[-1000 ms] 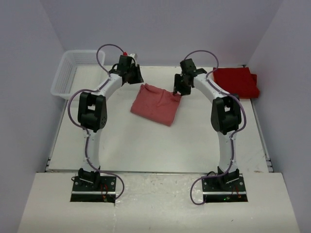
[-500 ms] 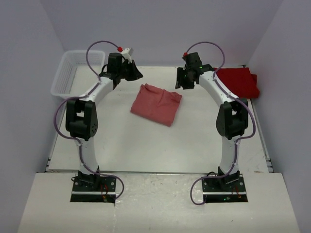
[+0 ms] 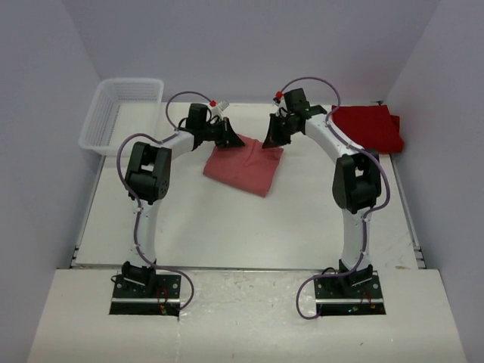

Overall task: Fold and stack the t-shirts
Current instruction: Fold the long partially folded tshirt into a neat square

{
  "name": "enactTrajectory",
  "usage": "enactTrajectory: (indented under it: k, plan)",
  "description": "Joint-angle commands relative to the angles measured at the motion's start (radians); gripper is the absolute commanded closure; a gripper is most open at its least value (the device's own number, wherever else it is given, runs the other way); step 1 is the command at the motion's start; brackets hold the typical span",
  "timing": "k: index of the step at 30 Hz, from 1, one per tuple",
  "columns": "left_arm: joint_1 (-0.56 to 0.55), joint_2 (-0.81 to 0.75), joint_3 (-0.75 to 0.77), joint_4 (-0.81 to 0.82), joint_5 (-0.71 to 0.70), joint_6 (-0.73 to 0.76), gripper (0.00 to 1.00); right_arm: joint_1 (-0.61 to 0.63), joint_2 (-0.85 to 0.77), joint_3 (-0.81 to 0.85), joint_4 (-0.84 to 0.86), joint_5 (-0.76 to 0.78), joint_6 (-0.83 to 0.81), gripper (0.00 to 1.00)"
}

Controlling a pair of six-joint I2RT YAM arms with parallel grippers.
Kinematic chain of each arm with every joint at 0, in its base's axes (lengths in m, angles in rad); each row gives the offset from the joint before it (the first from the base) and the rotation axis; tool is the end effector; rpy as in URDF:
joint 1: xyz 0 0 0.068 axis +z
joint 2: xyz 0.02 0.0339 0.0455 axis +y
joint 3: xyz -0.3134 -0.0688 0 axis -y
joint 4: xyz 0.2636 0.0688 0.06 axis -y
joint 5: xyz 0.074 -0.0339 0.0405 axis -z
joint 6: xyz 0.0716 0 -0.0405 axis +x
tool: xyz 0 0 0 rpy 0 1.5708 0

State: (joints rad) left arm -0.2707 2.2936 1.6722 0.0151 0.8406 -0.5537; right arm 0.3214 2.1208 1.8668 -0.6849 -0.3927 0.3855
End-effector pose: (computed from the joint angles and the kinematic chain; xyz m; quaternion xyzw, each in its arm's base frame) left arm 0.5414 -0.2056 0.1745 0.0733 0.8275 -0.5008 0.2431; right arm 0.5007 0.1956 0.2594 -0.0307 0.9337 0.2795 0.2217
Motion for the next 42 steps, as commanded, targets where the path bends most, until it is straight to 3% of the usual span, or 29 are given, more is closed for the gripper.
enactTrajectory:
  k: [1,15,23,34,42]
  plan:
    - [0.001,0.016,0.067,0.062,0.063,-0.028,1.00,-0.004,0.048,0.046,0.018,-0.067,0.024,1.00]
    - [0.027,0.243,0.346,-0.010,0.054,-0.026,1.00,-0.034,0.258,0.264,-0.148,0.063,0.047,1.00]
    - [0.070,0.380,0.481,-0.090,0.023,-0.048,1.00,-0.067,0.307,0.301,-0.234,0.147,0.101,1.00]
    - [0.156,0.435,0.480,-0.049,0.037,-0.081,1.00,-0.113,0.373,0.338,-0.277,0.118,0.148,0.96]
    - [0.174,0.425,0.431,-0.040,0.025,-0.066,1.00,-0.174,0.366,0.310,-0.269,0.100,0.165,0.87]
